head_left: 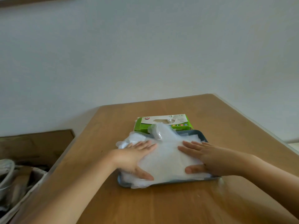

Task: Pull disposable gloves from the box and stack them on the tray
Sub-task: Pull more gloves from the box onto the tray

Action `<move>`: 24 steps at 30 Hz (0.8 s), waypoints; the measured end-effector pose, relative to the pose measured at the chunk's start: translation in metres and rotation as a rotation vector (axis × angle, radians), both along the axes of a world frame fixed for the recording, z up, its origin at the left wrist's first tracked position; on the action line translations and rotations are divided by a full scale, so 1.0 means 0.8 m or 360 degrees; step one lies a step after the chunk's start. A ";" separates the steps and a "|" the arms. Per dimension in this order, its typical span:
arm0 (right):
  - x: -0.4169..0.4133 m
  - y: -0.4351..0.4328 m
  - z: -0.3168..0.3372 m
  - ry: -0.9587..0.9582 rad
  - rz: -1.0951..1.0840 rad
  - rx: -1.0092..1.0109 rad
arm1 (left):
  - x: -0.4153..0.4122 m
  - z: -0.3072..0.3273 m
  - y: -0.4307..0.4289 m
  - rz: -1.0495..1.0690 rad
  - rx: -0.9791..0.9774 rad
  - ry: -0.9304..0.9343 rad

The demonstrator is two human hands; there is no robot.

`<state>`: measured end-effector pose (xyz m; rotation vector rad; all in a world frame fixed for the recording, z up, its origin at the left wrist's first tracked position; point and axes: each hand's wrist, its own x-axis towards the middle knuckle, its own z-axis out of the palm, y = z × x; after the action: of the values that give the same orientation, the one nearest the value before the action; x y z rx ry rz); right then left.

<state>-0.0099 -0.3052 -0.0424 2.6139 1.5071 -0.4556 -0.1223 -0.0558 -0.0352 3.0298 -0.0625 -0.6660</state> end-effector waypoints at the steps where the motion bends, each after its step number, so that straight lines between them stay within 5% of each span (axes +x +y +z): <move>1: 0.002 -0.001 0.003 -0.0004 -0.0004 -0.0023 | -0.001 0.006 0.005 0.0010 0.0071 0.0046; 6: 0.016 0.003 0.023 0.0083 -0.0053 -0.0182 | 0.002 0.023 0.026 0.0072 0.0250 0.0257; 9: 0.023 0.008 0.039 0.0160 -0.0060 -0.0149 | 0.007 0.043 0.034 0.0205 0.0081 0.0283; 17: 0.113 0.075 0.055 -0.0052 -0.0139 0.0770 | 0.079 0.057 0.059 0.0480 -0.0471 -0.0522; 24: 0.163 0.153 0.020 0.0046 0.0039 0.0685 | 0.141 0.009 0.079 0.0623 -0.0623 -0.0627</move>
<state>0.1203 -0.1825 -0.0263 2.9027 1.8199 -0.1806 -0.0094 0.0074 -0.0283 2.6293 0.3373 -0.0164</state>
